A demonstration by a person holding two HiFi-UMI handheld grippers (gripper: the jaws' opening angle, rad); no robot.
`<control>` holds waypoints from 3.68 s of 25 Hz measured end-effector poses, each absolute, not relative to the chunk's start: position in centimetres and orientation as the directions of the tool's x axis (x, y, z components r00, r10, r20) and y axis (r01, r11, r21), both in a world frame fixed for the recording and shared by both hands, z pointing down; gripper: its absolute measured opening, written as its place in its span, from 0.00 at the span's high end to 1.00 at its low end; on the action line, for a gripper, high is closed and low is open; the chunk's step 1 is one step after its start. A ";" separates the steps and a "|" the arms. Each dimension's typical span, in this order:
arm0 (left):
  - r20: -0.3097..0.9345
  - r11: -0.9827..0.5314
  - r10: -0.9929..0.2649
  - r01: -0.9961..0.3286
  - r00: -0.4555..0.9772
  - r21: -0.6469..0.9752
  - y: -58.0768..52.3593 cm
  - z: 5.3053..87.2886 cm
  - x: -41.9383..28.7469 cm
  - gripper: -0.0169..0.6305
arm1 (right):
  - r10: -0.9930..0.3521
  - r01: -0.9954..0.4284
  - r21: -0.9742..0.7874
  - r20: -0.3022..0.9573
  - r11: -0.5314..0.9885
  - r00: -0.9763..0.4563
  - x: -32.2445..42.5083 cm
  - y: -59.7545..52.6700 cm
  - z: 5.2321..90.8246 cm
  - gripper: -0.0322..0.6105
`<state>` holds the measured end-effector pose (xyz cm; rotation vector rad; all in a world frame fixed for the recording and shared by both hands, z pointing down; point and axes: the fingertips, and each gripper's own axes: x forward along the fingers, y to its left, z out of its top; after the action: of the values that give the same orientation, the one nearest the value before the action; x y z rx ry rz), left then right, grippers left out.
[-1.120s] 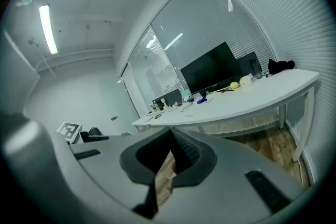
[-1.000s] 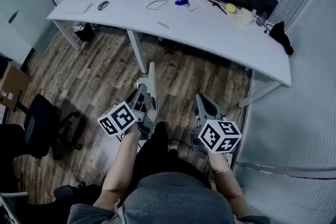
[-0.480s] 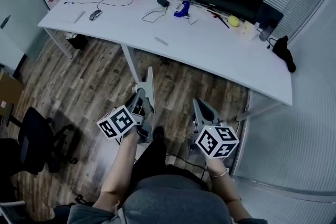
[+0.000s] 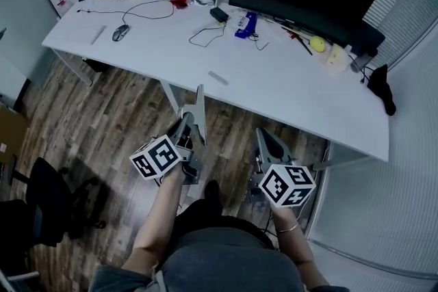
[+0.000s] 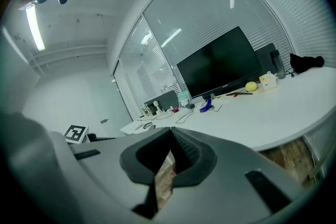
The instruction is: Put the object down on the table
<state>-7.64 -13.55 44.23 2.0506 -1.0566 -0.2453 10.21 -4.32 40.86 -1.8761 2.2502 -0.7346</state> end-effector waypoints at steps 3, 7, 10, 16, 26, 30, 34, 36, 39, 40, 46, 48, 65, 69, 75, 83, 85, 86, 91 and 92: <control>0.174 -0.334 -0.750 -0.593 0.638 0.732 -15.9 44.1 -7.6 0.94 | -0.952 -0.894 -0.434 0.214 0.107 -0.218 9.9 -6.6 40.8 0.94; 0.170 -0.333 -0.752 -0.589 0.637 0.736 -18.2 44.3 -7.8 0.94 | -0.953 -0.898 -0.427 0.217 0.103 -0.212 9.7 -8.6 40.9 0.94; 0.173 -0.323 -0.755 -0.588 0.633 0.742 -19.1 44.5 -8.1 0.94 | -0.950 -0.898 -0.430 0.229 0.098 -0.213 9.5 -9.3 41.2 0.94; 0.172 -0.313 -0.761 -0.586 0.625 0.748 -21.7 44.4 -8.1 0.94 | -0.950 -0.895 -0.434 0.224 0.104 -0.219 10.0 -11.9 41.0 0.94; 0.183 -0.284 -0.789 -0.612 0.587 0.738 -27.4 44.6 -7.6 0.94 | -0.938 -0.885 -0.429 0.196 0.180 -0.285 10.7 -19.0 39.9 0.94; 0.190 -0.256 -0.803 -0.614 0.565 0.747 -29.7 45.0 -7.3 0.94 | -0.926 -0.876 -0.431 0.195 0.216 -0.324 10.7 -21.9 39.8 0.94; 0.206 -0.231 -0.807 -0.617 0.554 0.753 -31.7 45.7 -6.8 0.94 | -0.915 -0.870 -0.436 0.207 0.230 -0.346 11.0 -24.1 40.2 0.94; 0.217 -0.217 -0.809 -0.622 0.545 0.752 -32.5 46.2 -6.7 0.94 | -0.910 -0.867 -0.440 0.213 0.235 -0.355 11.2 -24.9 40.5 0.94; 0.240 -0.198 -0.813 -0.639 0.530 0.743 -33.8 47.1 -6.5 0.94 | -0.905 -0.865 -0.442 0.223 0.238 -0.362 11.6 -25.9 40.8 0.95; 0.246 -0.192 -0.814 -0.645 0.526 0.740 -34.3 47.4 -6.4 0.94 | -0.904 -0.865 -0.442 0.225 0.238 -0.364 11.8 -26.2 41.0 0.95; 0.285 -0.153 -0.816 -0.663 0.502 0.733 -36.9 49.2 -5.9 0.94 | -0.900 -0.863 -0.449 0.236 0.234 -0.367 12.7 -27.4 41.4 0.95; 0.297 -0.140 -0.815 -0.667 0.497 0.732 -37.5 49.9 -5.7 0.94 | -0.899 -0.862 -0.451 0.239 0.232 -0.367 13.0 -27.6 41.5 0.94; 0.384 -0.071 -0.780 -0.679 0.494 0.730 -41.1 54.4 -5.0 0.94 | -0.899 -0.863 -0.454 0.246 0.222 -0.361 14.4 -28.5 41.8 0.94; 0.397 -0.070 -0.768 -0.682 0.502 0.728 -41.8 54.7 -4.6 0.94 | -0.897 -0.862 -0.452 0.248 0.227 -0.367 14.2 -28.5 41.9 0.94; 0.426 -0.068 -0.750 -0.699 0.507 0.712 -42.7 55.3 -4.3 0.94 | -0.895 -0.863 -0.452 0.253 0.226 -0.367 14.3 -28.5 41.9 0.94; 0.449 -0.078 -0.729 -0.715 0.516 0.695 -43.2 55.9 -3.7 0.94 | -0.897 -0.864 -0.454 0.254 0.219 -0.361 14.5 -28.3 42.0 0.94; 0.458 -0.075 -0.724 -0.718 0.516 0.692 -43.2 56.2 -3.6 0.94 | -0.898 -0.864 -0.454 0.255 0.217 -0.359 14.6 -28.3 42.0 0.94; 0.460 -0.072 -0.722 -0.718 0.516 0.692 -43.2 56.4 -3.6 0.94 | -0.898 -0.865 -0.454 0.255 0.216 -0.358 14.6 -28.3 42.0 0.94; 0.455 -0.074 -0.723 -0.713 0.520 0.698 -43.2 56.5 -3.5 0.94 | -0.899 -0.866 -0.453 0.258 0.212 -0.355 14.7 -28.2 42.1 0.94; 0.455 -0.077 -0.722 -0.714 0.521 0.695 -43.2 56.5 -3.5 0.94 | -0.898 -0.866 -0.452 0.259 0.212 -0.355 14.7 -28.1 42.1 0.94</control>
<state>-3.48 -43.23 56.50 1.7974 -1.1992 -0.0104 14.70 -28.13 42.14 -1.7487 2.3987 -0.8291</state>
